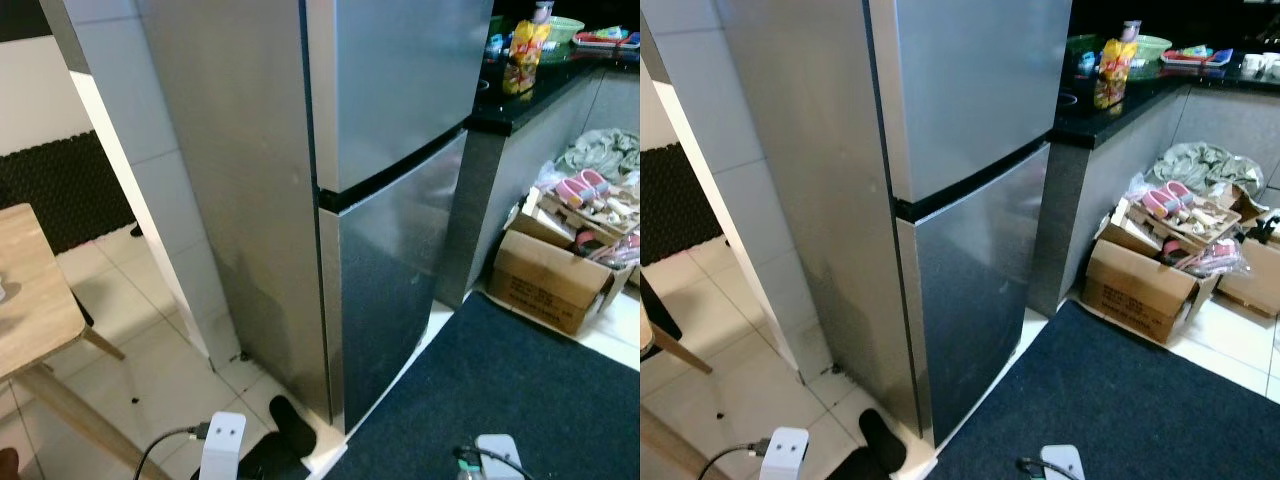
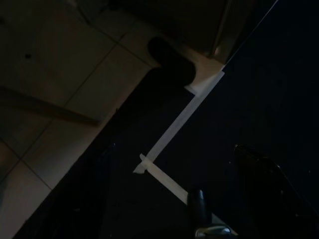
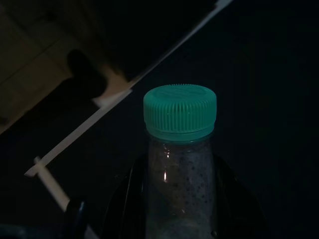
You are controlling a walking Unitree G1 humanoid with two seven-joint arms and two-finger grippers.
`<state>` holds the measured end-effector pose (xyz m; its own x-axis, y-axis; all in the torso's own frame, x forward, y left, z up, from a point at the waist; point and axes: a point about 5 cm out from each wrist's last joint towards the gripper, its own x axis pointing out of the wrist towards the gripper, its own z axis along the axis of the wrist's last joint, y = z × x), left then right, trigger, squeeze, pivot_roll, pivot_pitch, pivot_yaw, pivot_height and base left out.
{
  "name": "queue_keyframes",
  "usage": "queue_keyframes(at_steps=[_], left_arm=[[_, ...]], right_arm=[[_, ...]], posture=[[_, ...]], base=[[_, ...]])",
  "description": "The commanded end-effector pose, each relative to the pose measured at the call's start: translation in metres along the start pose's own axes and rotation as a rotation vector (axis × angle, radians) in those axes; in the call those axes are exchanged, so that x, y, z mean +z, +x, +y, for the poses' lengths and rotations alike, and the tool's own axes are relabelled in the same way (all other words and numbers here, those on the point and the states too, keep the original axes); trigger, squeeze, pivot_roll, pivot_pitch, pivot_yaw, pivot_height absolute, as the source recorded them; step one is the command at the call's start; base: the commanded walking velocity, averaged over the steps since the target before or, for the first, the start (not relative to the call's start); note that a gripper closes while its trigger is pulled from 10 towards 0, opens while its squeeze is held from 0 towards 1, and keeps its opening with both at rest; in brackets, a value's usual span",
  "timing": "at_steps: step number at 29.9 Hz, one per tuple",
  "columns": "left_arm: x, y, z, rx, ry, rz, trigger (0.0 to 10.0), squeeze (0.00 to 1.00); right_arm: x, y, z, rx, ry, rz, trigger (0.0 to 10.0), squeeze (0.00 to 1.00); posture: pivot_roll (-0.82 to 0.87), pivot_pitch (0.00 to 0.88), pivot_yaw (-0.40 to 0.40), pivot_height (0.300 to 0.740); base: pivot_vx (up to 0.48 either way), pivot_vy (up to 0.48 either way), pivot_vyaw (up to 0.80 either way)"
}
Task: Restocking fridge
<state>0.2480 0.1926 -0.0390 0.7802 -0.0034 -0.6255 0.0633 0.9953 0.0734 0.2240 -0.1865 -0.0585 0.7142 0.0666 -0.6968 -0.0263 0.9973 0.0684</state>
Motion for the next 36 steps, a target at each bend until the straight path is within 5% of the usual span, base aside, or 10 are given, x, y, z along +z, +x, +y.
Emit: queue_keyframes(at_steps=[1,11,36], left_arm=[[-0.01,-0.003,0.006,0.016,0.0,0.039,10.0,0.0],[-0.009,-0.002,0.004,-0.01,0.055,0.039,10.0,0.0],[0.004,-0.001,0.012,0.027,-0.015,-0.039,10.0,0.0]], right_arm=[[-0.003,0.0,0.001,0.004,-0.003,0.012,10.0,0.0],[-0.003,0.0,0.002,0.003,-0.004,0.011,10.0,0.0],[0.001,0.001,0.004,0.008,-0.009,-0.005,10.0,0.0]], posture=[[0.02,0.1,0.058,0.74],[0.01,0.097,0.061,0.74],[0.01,0.098,0.06,0.74]], base=[[0.0,0.0,0.0],[0.0,-0.126,0.0],[0.043,0.0,0.0]])
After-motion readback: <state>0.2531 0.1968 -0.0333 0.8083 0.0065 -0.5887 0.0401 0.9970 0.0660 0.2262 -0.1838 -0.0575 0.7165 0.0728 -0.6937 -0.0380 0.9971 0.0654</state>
